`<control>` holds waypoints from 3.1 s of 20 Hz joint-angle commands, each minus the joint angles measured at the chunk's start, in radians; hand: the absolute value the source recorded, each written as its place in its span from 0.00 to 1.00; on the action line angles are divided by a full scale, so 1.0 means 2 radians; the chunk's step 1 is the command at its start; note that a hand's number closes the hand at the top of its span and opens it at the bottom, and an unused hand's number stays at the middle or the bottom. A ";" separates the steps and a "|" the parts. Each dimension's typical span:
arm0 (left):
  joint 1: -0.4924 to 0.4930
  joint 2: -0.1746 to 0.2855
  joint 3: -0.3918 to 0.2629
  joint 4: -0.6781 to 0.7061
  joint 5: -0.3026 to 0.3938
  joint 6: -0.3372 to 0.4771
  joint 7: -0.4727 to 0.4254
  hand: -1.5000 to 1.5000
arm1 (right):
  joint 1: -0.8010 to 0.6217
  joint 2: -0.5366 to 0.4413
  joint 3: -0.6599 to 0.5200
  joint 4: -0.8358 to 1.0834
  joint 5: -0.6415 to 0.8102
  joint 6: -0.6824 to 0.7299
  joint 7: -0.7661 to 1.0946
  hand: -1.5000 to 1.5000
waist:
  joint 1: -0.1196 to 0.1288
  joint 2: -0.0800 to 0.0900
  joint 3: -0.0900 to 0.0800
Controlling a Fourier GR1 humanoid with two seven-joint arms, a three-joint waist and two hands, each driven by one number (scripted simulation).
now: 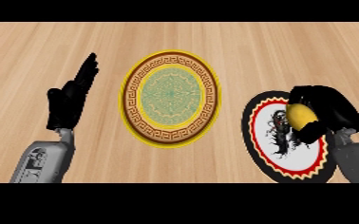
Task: Pick the lemon from the plate and place it in the plate
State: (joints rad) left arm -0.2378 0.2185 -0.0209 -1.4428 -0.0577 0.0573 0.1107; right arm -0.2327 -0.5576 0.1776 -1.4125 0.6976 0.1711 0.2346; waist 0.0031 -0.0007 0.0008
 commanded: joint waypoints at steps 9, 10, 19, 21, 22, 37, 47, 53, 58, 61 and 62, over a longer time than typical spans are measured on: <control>-0.007 0.005 0.015 -0.002 -0.001 0.002 0.013 0.50 | -0.020 0.017 -0.040 -0.171 -0.050 -0.067 -0.111 1.00 | -0.007 -0.002 -0.001; -0.029 0.005 0.018 0.021 0.006 -0.009 0.014 0.50 | -0.040 0.022 -0.053 -0.161 -0.073 -0.059 -0.119 1.00 | -0.007 0.000 -0.001; -0.005 -0.010 0.006 0.007 -0.009 -0.010 -0.001 0.50 | -0.144 0.119 0.000 -0.130 -0.084 0.012 -0.025 1.00 | 0.003 0.000 -0.001; -0.011 -0.009 0.008 -0.002 -0.010 -0.006 0.015 0.50 | -0.161 0.171 0.049 -0.134 -0.046 -0.002 0.035 1.00 | 0.004 0.000 -0.001; -0.009 -0.003 0.014 -0.001 -0.002 -0.017 0.008 0.50 | -0.186 0.183 0.044 -0.092 -0.041 -0.010 0.025 1.00 | 0.005 0.001 -0.001; -0.018 -0.020 0.009 0.026 -0.027 -0.007 -0.011 0.50 | -0.281 0.278 0.155 0.199 0.009 -0.136 0.049 1.00 | 0.010 0.003 0.000; -0.028 -0.034 0.006 0.026 -0.031 -0.004 -0.011 0.50 | -0.327 0.279 0.236 0.321 -0.186 -0.236 0.002 0.00 | 0.022 0.005 0.000; -0.023 -0.029 0.014 0.021 -0.020 -0.012 -0.005 0.50 | -0.295 0.279 0.175 0.265 -0.274 -0.295 -0.078 0.00 | 0.016 0.004 0.000; -0.008 -0.017 0.021 0.011 -0.024 -0.013 -0.006 0.50 | -0.285 0.264 0.091 0.258 -0.313 -0.303 -0.092 0.00 | 0.001 0.001 0.000; -0.006 -0.014 0.029 -0.006 -0.009 -0.024 0.008 0.50 | -0.274 0.230 0.066 0.207 -0.321 -0.299 -0.073 0.00 | -0.004 -0.002 0.000; 0.007 -0.022 0.020 -0.006 -0.017 -0.017 0.000 0.50 | -0.261 0.208 0.049 0.213 -0.332 -0.286 -0.088 0.00 | -0.003 -0.001 0.000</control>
State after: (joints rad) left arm -0.2492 0.1889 0.0272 -1.4356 -0.0886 0.0153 0.1081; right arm -0.7883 -0.0712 0.3655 -0.9397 0.0814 -0.4153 0.0700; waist 0.0071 0.0000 0.0006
